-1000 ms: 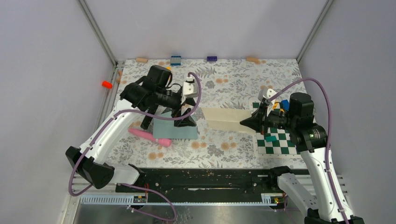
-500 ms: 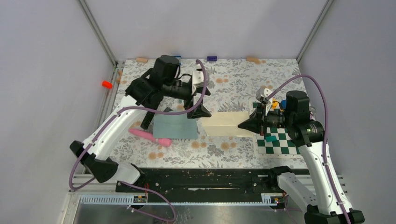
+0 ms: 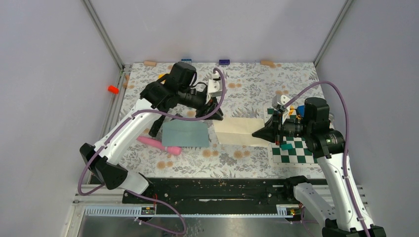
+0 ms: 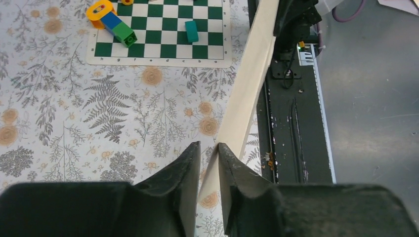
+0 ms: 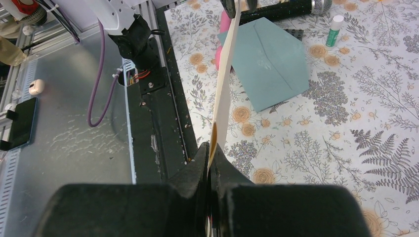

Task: Place the letter into the envelope and seal it
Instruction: Fold the letter.

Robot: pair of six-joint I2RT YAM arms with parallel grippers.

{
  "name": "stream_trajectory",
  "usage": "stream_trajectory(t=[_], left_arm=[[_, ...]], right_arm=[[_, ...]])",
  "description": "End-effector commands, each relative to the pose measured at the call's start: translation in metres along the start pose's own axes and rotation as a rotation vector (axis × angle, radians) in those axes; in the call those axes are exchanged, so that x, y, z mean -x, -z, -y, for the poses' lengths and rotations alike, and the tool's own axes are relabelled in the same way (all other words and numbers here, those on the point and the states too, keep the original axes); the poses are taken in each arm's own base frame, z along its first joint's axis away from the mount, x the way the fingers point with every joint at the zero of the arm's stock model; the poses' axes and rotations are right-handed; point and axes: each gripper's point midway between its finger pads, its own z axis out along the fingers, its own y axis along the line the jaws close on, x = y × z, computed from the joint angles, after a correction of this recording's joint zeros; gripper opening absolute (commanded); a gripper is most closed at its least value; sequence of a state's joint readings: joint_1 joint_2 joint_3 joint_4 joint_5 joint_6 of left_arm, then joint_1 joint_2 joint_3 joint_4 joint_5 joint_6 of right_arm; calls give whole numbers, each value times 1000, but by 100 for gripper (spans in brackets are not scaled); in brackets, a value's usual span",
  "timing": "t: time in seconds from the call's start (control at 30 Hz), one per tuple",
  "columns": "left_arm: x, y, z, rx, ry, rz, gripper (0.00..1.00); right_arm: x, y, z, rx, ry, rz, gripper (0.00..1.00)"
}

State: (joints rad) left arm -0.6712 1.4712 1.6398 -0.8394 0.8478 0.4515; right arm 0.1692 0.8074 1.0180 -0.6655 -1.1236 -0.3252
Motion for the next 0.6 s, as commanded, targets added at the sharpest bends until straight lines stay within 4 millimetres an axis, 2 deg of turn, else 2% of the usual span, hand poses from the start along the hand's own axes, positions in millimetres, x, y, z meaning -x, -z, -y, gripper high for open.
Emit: stream_trajectory(t=[0.0, 0.2, 0.23, 0.3, 0.37, 0.4, 0.43, 0.5, 0.57], left_arm=[[6, 9, 20, -55, -61, 27, 19], [-4, 9, 26, -87, -56, 4, 21], [-4, 9, 27, -90, -56, 4, 20], [-4, 9, 28, -95, -55, 7, 0], [-5, 9, 28, -96, -50, 6, 0], [-5, 9, 28, -92, -50, 4, 0], [-6, 9, 27, -87, -48, 1, 0], [-8, 10, 24, -62, -32, -15, 0], [-13, 10, 17, -18, -10, -36, 0]], right_arm=[[16, 5, -6, 1, 61, 27, 0], [16, 5, -3, -14, 66, 24, 0], [15, 5, -2, -15, 63, 22, 0], [15, 4, 0, -21, 63, 20, 0], [14, 4, 2, -34, 69, 16, 1], [14, 5, 3, -41, 77, 15, 10], [14, 5, 5, -53, 82, 12, 31], [16, 8, 11, -98, 105, 7, 66], [22, 12, 20, -164, 132, 1, 85]])
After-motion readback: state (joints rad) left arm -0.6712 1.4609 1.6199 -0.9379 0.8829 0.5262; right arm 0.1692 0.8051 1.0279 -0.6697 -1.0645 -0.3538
